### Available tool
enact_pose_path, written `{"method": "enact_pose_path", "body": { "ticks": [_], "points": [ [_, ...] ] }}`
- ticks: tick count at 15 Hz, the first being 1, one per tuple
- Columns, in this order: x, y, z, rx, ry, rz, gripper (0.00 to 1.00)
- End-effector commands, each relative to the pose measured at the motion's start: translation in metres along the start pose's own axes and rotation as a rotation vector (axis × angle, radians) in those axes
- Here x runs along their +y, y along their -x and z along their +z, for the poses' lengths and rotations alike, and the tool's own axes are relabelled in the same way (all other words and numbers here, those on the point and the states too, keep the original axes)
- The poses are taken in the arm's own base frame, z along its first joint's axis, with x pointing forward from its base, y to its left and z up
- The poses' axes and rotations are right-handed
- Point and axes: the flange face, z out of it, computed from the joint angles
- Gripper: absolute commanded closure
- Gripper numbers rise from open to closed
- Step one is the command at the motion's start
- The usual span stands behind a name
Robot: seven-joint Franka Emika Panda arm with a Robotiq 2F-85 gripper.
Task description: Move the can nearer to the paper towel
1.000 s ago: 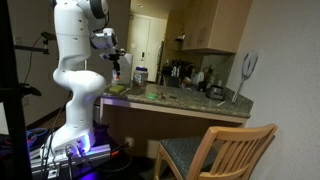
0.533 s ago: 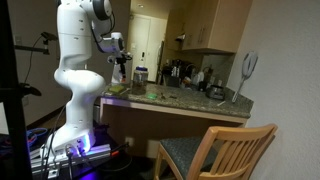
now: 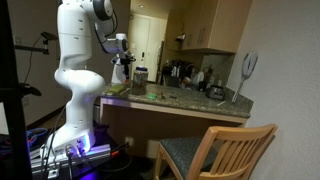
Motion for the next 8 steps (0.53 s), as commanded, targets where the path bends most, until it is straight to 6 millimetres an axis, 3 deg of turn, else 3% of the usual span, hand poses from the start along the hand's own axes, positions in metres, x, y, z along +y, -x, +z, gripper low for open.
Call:
{"method": "enact_pose_path", "body": {
  "ticks": [1, 2, 3, 4, 7, 8],
  "points": [
    [-0.003, -0.004, 0.017, -0.059, -0.026, 0.036, 0.73],
    [-0.005, -0.002, 0.024, -0.077, -0.031, 0.044, 0.73],
    [-0.001, -0.001, 0.008, -0.042, -0.011, 0.035, 0.73],
    [-0.002, -0.001, 0.012, -0.049, -0.008, 0.035, 0.48],
    [-0.002, -0.001, 0.011, -0.048, -0.01, 0.035, 0.48],
    [-0.002, -0.001, 0.011, -0.047, -0.011, 0.035, 0.73]
  ]
}}
